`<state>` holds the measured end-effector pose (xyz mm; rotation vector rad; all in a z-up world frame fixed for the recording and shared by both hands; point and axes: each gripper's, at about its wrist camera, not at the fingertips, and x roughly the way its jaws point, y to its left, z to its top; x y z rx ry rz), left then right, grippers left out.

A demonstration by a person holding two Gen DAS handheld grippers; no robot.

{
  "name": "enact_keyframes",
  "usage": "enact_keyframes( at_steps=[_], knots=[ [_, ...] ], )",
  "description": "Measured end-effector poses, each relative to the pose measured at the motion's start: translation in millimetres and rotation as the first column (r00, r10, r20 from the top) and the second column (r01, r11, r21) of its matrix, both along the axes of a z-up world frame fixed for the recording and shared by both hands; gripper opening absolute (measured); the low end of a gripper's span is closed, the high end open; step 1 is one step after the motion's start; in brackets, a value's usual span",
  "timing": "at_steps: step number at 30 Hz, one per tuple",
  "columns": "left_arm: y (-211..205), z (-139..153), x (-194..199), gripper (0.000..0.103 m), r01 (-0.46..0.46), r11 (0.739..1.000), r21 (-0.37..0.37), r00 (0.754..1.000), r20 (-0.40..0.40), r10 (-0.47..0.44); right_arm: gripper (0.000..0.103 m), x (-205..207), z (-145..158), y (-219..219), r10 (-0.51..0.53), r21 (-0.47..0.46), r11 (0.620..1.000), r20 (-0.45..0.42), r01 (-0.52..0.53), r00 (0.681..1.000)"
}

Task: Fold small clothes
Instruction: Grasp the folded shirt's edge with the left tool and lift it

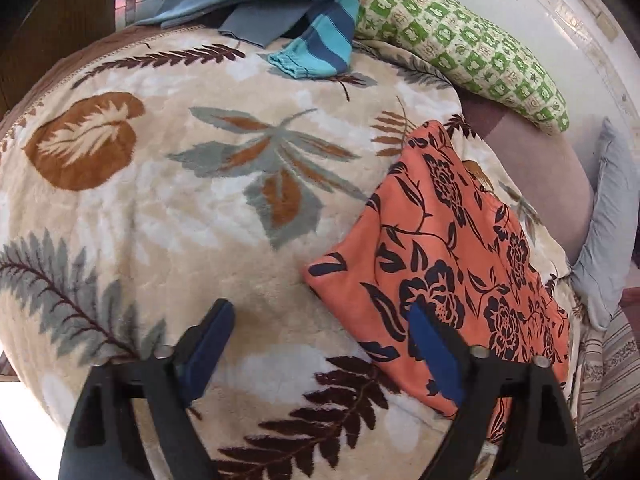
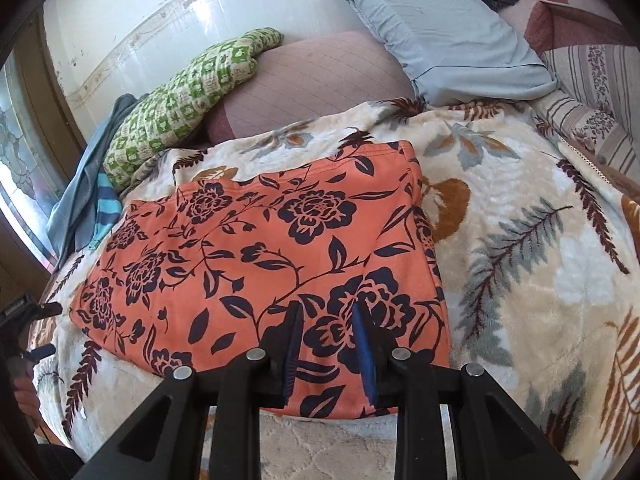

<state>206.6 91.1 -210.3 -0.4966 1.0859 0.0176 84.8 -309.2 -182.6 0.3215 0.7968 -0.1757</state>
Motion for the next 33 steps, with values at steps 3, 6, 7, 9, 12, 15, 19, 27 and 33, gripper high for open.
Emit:
enact_keyframes(
  at_steps=[3,6,7,9,12,15,19,27,33],
  knots=[
    [-4,-13,9,0.065,-0.004,0.997,-0.079,1.0,-0.013,0.003,0.029,0,1,0,0.005,-0.002,1.0,0.004,-0.005,1.0],
    [-7,-15,16,0.065,0.016,0.993,-0.12,0.999,0.037,-0.011,0.029,-1,0,-3,0.0,0.012,1.0,0.004,0.0,1.0],
    [-8,-16,19,0.065,0.018,0.99,-0.139,0.999,0.044,-0.012,0.029,-1,0,-5,-0.002,0.018,1.0,0.004,0.001,1.0],
    [-9,-18,24,0.065,0.016,0.987,-0.158,0.998,0.059,-0.007,0.029,-1,-1,-6,-0.004,0.024,1.0,0.009,0.003,1.0],
    [-11,-23,33,0.049,0.028,0.986,-0.164,0.997,0.076,-0.016,0.029,1,-2,-5,0.002,0.023,1.0,0.005,-0.002,1.0],
    [-9,-26,36,0.035,0.024,0.984,-0.175,0.997,0.083,-0.01,0.029,2,-3,-4,0.006,0.016,1.0,0.007,-0.006,1.0],
    [-12,-17,31,0.023,0.044,0.989,-0.14,0.992,0.121,-0.027,0.029,4,-3,-5,-0.003,0.011,1.0,0.012,0.003,1.0],
    [-70,71,16,0.015,0.236,0.969,0.074,0.917,0.313,-0.247,0.029,-1,-4,-31,-0.091,0.081,0.993,0.034,0.088,0.995],
    [-153,124,5,0.013,0.417,0.896,0.153,0.824,0.351,-0.444,0.029,-13,-9,-68,-0.182,0.213,0.962,0.029,0.172,0.983]
  ],
)
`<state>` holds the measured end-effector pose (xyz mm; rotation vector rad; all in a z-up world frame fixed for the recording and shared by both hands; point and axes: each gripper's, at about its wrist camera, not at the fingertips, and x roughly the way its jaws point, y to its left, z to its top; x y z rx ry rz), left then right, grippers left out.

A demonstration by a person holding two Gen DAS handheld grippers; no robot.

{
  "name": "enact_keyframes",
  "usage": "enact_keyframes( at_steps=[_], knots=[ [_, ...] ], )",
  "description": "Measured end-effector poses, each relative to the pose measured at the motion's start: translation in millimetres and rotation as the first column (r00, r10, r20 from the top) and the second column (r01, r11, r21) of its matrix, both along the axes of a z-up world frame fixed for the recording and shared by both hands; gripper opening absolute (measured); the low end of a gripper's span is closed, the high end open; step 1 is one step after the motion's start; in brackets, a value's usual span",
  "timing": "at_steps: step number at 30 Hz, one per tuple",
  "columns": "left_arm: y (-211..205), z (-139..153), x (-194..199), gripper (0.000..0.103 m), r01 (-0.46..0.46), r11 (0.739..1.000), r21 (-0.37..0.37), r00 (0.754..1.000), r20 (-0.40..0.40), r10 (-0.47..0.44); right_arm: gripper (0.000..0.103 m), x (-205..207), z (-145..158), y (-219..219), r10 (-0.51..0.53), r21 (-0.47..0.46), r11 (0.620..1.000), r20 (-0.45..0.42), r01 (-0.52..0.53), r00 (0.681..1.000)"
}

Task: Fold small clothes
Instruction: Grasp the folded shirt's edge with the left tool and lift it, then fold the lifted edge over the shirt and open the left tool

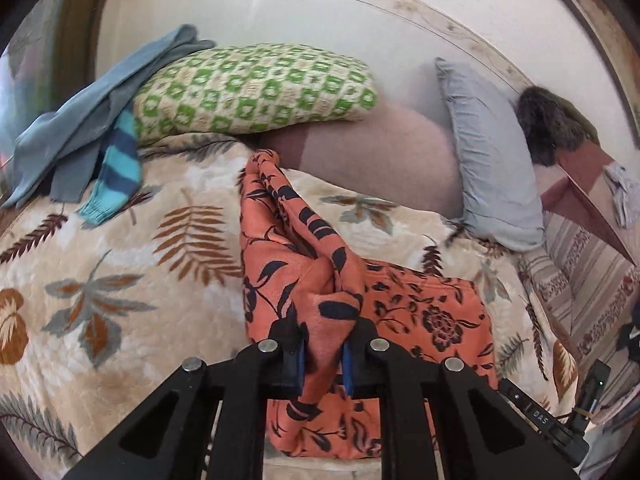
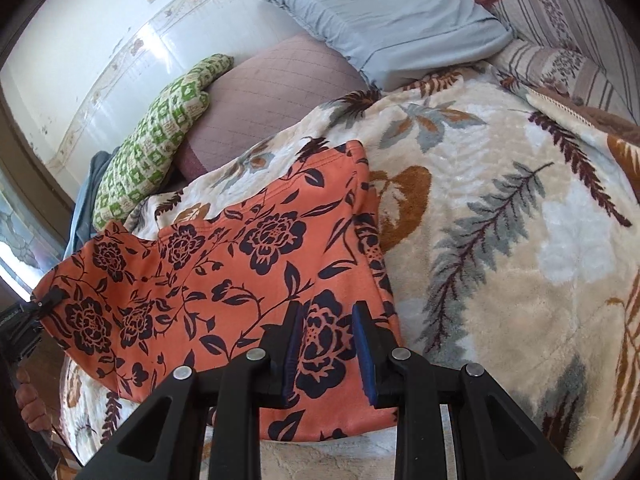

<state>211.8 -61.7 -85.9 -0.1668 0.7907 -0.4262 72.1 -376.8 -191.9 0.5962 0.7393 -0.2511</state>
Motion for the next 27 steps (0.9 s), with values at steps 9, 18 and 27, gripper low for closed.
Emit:
enact_keyframes(
  at_steps=[9,18,27],
  knots=[
    [-174,3,-52,0.012,0.33,0.944,0.021,0.944,-0.007,-0.33,0.029,-30,-3,-62,-0.144,0.111,0.984,0.033,0.139,0.989],
    [-235,-95,-85,0.022,0.458,0.888,-0.043,0.841,-0.302,-0.449,0.029,-52,-17,-109,-0.231,0.254,0.942,0.013,0.22,0.973],
    [-127,-26,-61,0.076,0.309,0.95,0.042,0.951,-0.034,-0.308,0.029,-33,0,-66,-0.062,0.192,0.981,0.105,0.041,0.993]
  ],
)
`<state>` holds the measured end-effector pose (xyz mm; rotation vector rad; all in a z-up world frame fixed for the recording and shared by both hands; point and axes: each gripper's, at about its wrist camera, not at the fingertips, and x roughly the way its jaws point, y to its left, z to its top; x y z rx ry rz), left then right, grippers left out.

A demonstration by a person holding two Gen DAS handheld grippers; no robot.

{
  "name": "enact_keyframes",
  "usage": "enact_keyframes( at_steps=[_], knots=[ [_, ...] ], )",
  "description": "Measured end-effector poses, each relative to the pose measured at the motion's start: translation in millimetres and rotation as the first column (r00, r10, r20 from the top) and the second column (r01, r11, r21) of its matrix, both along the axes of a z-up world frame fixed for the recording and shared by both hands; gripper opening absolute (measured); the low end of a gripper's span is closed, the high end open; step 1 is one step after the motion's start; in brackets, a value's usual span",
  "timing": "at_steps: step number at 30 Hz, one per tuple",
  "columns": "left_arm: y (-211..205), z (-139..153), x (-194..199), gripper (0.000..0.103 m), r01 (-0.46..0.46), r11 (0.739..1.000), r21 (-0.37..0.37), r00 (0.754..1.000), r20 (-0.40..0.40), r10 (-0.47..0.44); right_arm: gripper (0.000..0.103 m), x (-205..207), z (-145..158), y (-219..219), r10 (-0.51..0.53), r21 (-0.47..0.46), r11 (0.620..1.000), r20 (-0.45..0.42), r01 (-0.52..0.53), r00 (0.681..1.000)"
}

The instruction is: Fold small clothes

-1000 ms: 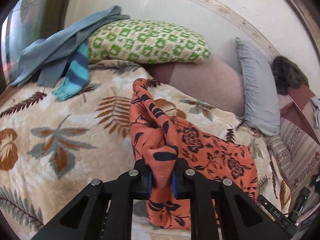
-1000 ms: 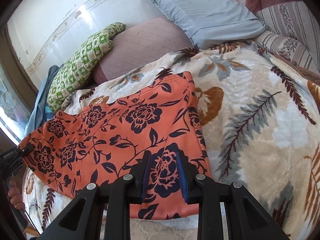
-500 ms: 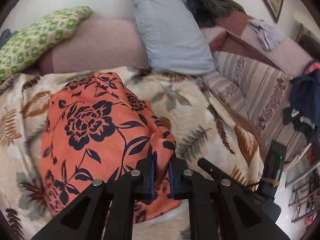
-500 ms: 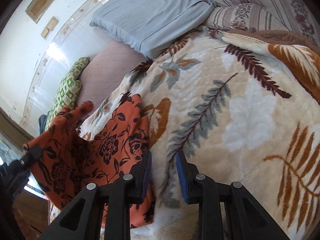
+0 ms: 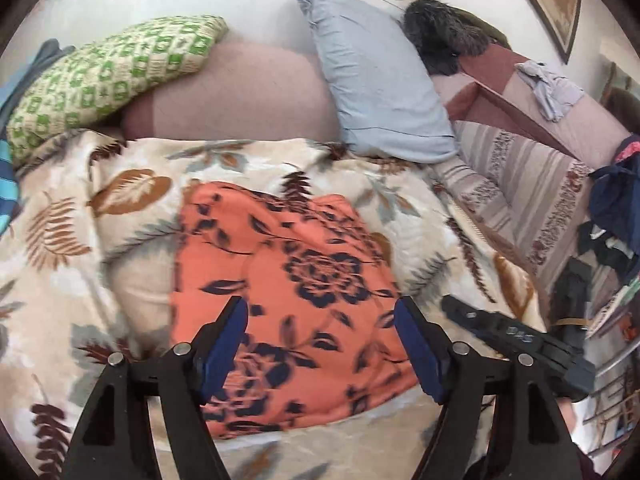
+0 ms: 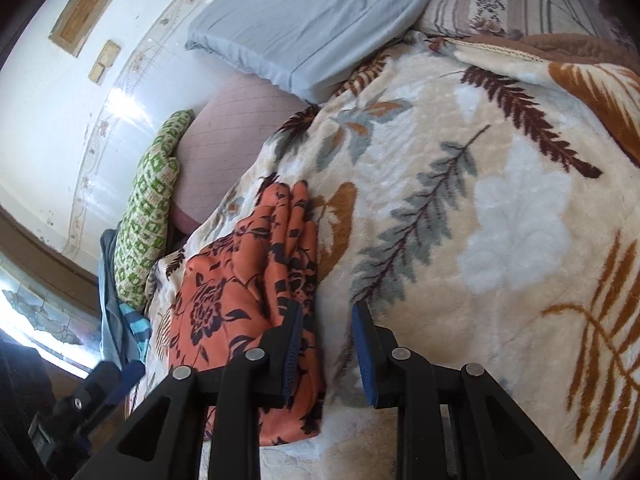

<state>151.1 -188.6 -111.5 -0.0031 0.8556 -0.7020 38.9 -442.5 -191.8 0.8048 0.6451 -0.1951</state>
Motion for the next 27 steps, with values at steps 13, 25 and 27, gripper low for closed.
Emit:
enact_keyframes(
  at_steps=[13,25,27],
  knots=[
    [36,-97,20,0.076,-0.069,0.964,0.257,0.989,-0.11,0.101,0.029,56,-24,70,0.163,-0.187,0.963,-0.174,-0.195,0.971],
    [33,-105,6,0.078,-0.073,0.947,0.313,0.99,-0.09,0.106,0.03,34,-47,87,0.213,-0.258,0.92,-0.305,-0.296,0.928],
    [33,-105,5,0.078,-0.078,0.947,0.312,0.991,-0.08,0.108,0.03,32,-47,84,0.213,-0.236,0.928,-0.295,-0.287,0.931]
  ],
)
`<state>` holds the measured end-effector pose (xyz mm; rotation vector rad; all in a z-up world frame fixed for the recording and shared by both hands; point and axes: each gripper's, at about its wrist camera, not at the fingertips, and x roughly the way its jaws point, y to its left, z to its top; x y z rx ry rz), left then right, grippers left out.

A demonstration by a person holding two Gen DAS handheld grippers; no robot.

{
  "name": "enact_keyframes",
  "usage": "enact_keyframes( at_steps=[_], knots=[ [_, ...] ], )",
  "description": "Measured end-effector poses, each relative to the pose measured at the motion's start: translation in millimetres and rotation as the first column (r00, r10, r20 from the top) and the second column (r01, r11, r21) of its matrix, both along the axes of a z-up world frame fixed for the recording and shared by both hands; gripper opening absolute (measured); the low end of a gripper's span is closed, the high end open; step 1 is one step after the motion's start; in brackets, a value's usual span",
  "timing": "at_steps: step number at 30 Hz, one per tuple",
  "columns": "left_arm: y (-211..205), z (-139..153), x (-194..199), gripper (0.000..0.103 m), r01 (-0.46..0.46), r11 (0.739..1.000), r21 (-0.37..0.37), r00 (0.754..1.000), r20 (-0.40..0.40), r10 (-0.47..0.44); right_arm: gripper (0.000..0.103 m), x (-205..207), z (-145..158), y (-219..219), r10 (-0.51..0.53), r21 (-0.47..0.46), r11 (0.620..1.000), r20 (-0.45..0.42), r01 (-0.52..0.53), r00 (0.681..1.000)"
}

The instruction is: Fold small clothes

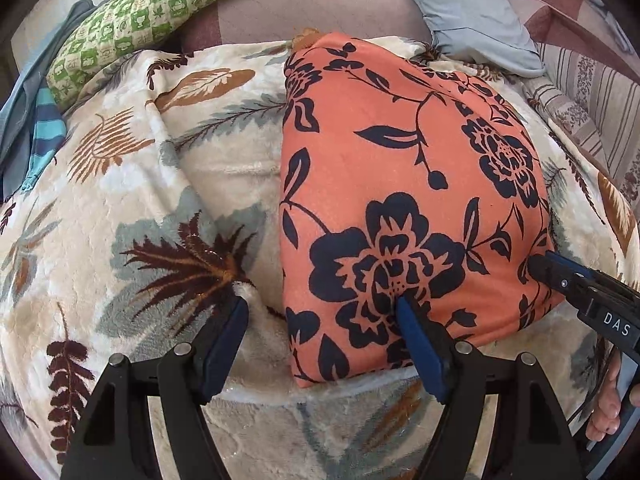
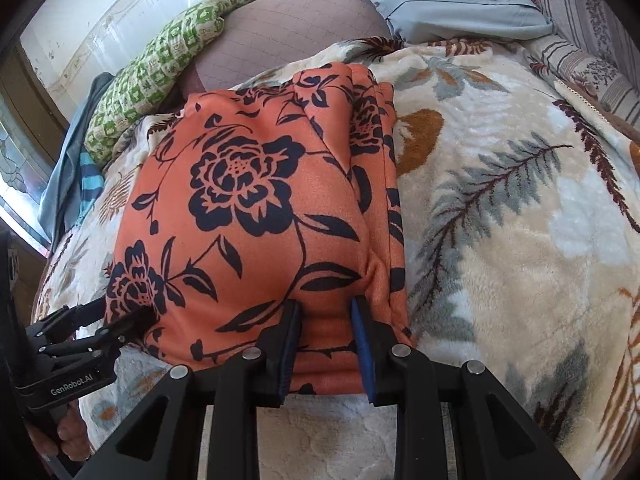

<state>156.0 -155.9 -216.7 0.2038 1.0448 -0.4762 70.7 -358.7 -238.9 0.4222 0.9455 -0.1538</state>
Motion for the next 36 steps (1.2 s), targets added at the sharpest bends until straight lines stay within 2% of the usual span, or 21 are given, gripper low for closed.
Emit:
enact_keyframes(
  at_steps=[2,15,24,36],
  knots=[
    [-1,0,-1,0.078,0.004,1.0,0.006,1.0,0.016,-0.004,0.03,-3,0,-2,-0.006,0.021,1.0,0.001,0.006,1.0],
    [0,5,-13,0.08,0.055,0.998,0.014,0.987,0.152,-0.056,0.031,-1,4,7,0.008,-0.034,0.999,0.008,-0.008,1.0],
    [4,10,-12,0.08,0.061,0.998,-0.014,0.988,0.143,-0.058,0.032,2,3,8,0.01,-0.043,0.999,0.005,-0.01,1.0],
    [-1,11,-15,0.08,0.057,0.998,0.011,0.983,0.177,-0.058,0.032,0,2,5,0.023,-0.021,1.0,0.009,-0.022,1.0]
  ],
)
